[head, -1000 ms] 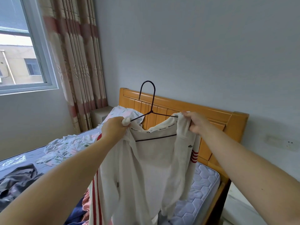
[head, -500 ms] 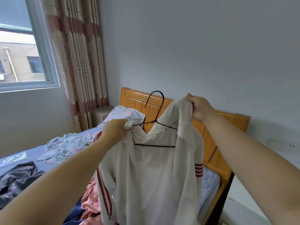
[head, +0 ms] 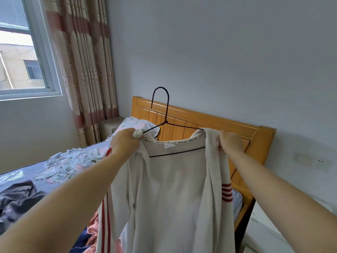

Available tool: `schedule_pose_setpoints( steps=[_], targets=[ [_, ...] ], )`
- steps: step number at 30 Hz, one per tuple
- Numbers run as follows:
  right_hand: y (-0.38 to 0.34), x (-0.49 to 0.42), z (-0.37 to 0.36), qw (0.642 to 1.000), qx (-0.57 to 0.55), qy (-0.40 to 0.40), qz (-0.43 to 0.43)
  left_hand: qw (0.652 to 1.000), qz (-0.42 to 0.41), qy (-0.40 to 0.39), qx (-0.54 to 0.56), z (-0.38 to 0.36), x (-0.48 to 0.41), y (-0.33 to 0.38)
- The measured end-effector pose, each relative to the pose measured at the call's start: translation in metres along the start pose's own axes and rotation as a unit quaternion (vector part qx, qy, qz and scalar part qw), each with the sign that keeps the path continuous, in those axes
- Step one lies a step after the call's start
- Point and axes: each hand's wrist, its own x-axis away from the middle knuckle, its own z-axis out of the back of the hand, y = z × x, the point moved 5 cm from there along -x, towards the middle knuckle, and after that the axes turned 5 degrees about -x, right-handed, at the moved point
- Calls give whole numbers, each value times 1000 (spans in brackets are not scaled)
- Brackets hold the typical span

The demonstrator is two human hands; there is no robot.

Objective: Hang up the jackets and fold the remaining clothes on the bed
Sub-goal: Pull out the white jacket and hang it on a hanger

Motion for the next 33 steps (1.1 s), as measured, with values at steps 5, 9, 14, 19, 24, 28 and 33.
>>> schedule_pose_setpoints(
  steps=[5,9,14,19,24,28,33],
  targets=[
    [-5,12,-22,967,-240,-72,-46,999,14,-5,30,-2,1,5],
    [-55,4,-10,991,-125,-1,40,998,-43,-26,-31,-7,5,22],
    [-129,49,-15,915,145,70,369,995,-82,-49,-32,-22,5,48],
    [-90,54,-30,895,231,27,381,999,6,-13,31,-12,-10,30],
    [-82,50,-14,941,-323,-41,89,999,-17,-26,6,-16,-16,32],
    [-42,4,-33,878,-408,-130,-214,998,-44,-20,-26,-21,-14,35],
    [-72,-19,-15,992,-107,53,40,986,-116,-62,-102,-36,-3,49]
  ],
)
